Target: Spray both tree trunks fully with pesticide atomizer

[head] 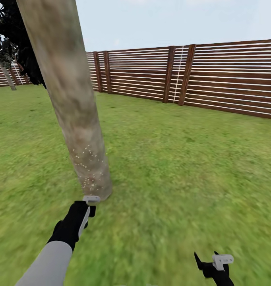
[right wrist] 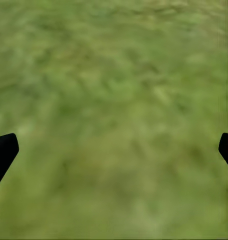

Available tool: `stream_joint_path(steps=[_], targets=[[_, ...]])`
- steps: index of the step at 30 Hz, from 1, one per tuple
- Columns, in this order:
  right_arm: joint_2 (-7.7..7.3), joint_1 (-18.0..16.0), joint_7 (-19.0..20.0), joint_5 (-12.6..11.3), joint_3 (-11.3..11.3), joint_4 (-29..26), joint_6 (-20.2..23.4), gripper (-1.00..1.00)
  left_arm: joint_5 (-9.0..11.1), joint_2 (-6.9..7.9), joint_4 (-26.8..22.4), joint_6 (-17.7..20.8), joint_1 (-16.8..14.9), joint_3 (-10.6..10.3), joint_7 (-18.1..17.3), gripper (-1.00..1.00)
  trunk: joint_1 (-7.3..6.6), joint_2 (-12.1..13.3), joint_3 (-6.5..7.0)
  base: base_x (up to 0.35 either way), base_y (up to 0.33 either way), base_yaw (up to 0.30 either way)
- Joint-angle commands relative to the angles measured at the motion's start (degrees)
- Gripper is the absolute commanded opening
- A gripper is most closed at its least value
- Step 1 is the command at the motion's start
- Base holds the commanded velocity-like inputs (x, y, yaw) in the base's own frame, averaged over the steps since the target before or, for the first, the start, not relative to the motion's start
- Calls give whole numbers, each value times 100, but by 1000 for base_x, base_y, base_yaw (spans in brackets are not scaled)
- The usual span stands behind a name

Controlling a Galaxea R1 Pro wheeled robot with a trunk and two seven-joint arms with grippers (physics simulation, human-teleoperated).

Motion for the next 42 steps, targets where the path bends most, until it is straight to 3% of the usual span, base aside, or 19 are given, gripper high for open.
stream_joint_path(steps=[1,12,16,22,42], targets=[[0,1,-2,1,0,0,0,100,-7,-4,3,-1,0,-2,1,-100,0,0,0,184,-231,90],[0,0,-1,7,0,3,0,100,1,-8,9,-21,0,-3,-6,-100,0,0,0,130,-252,251],[0,-1,0,7,0,2,0,100,4,-17,66,-272,0,-3,0,-100,0,0,0,13,-273,29],[5,0,0,7,0,9,-1,100,4,-48,76,-291,0,-3,1,-100,0,0,0,0,-274,54],[0,-2,-4,7,0,105,0,100,4,-34,85,-295,0,5,-8,-100,0,0,0,126,-253,227]])
